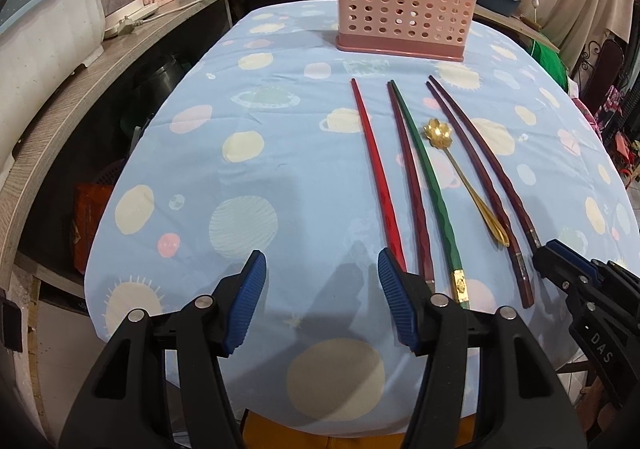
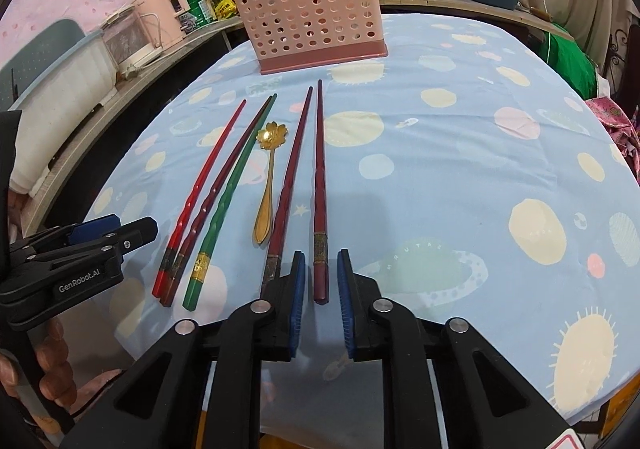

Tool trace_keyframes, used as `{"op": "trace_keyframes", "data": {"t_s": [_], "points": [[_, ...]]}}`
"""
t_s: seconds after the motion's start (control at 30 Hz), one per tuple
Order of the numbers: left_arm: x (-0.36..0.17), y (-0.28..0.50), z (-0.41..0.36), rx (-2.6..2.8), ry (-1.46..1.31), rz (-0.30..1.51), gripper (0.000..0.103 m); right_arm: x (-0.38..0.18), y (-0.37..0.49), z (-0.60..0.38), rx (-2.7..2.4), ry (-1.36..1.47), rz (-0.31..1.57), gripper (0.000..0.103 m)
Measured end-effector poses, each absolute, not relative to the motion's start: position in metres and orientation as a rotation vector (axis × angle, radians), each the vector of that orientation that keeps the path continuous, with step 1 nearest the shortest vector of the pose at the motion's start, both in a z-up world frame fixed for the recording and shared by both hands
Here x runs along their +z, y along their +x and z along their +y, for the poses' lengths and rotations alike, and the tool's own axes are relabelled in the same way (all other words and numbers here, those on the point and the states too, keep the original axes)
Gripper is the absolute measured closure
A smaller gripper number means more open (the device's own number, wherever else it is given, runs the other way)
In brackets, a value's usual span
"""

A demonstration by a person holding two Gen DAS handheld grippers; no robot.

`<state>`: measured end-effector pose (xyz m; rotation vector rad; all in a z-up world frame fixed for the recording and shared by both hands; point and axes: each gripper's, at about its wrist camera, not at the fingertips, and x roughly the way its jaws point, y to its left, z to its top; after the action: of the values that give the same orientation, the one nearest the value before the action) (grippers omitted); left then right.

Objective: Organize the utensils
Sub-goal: 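Grasp a dark maroon chopstick with the right tool while the left grasps a red chopstick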

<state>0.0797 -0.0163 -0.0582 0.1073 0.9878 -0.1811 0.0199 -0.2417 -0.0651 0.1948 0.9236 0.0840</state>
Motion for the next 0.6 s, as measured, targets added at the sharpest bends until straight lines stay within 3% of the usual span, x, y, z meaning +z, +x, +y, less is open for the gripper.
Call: {"op": "trace_keyframes", "data": {"t_s": [0.1,0.6], "points": [[-0.061,0.077,-0.018,-0.194,0.110,0.996,0.047,-0.066,0.019,-0.242,0.076,0.194,0.921,0.095],[-0.062,0.069,-0.027,-0.235,0.112,1.005,0.047,-0.066,0.019,-0.241,0.074,0.189,0.918,0.095]]}}
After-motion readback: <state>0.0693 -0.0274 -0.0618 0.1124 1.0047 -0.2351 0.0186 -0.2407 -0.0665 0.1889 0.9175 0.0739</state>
